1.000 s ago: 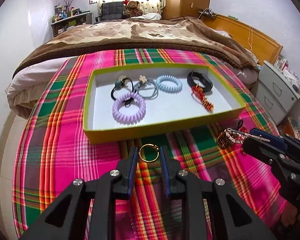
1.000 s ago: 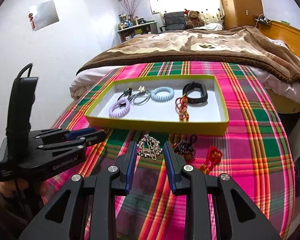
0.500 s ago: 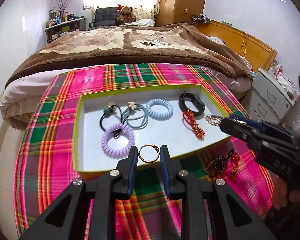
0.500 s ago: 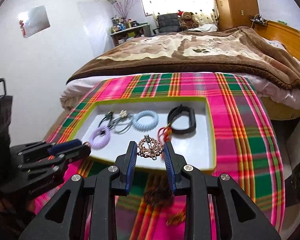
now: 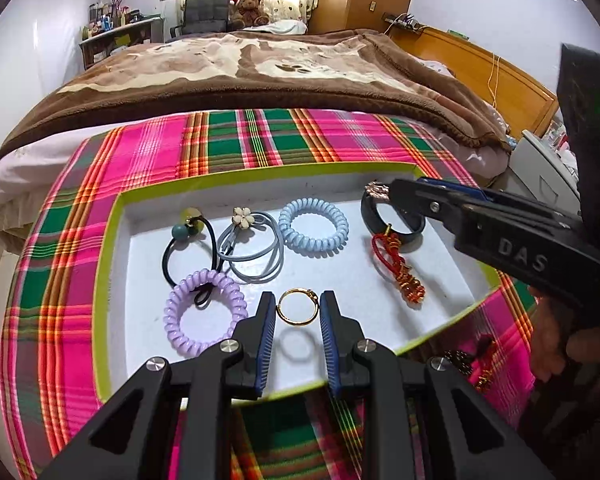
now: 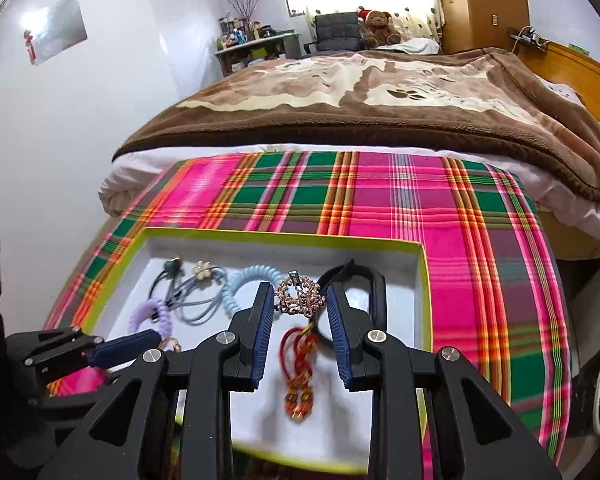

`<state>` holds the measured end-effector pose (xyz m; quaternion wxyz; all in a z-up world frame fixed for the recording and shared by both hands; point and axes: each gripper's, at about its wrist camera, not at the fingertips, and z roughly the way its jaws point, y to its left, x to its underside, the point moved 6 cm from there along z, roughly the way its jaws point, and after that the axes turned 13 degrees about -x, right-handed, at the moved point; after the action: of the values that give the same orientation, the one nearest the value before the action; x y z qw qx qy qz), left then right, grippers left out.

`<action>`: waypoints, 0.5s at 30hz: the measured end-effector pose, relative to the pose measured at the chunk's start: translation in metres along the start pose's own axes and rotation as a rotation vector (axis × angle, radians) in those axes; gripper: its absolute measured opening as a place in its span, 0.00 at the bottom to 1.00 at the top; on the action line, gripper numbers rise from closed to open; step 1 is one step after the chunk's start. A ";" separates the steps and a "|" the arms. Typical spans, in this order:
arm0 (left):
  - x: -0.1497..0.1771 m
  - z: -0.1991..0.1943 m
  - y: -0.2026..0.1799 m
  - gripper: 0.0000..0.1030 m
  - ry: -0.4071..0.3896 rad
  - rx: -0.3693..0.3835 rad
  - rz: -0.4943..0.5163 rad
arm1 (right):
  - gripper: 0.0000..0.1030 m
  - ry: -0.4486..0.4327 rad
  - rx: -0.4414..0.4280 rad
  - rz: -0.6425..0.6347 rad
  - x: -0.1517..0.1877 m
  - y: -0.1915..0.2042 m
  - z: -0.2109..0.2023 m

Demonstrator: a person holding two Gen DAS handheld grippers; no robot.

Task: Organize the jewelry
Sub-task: 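Carry the gold ring and silver clip into the tray and open both tools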

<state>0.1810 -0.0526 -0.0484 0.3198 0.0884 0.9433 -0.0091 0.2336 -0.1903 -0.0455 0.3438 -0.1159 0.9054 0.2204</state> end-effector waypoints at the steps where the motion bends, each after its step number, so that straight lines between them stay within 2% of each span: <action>1: 0.000 0.002 -0.001 0.23 0.001 0.001 0.001 | 0.28 0.006 0.004 0.000 -0.001 -0.001 0.003; 15: 0.002 0.018 0.001 0.23 0.036 0.000 -0.007 | 0.28 0.066 0.005 -0.009 -0.001 -0.005 0.033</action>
<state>0.1903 -0.0531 -0.0636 0.3030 0.0851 0.9491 -0.0085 0.2550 -0.1791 -0.0679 0.3148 -0.1262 0.9164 0.2127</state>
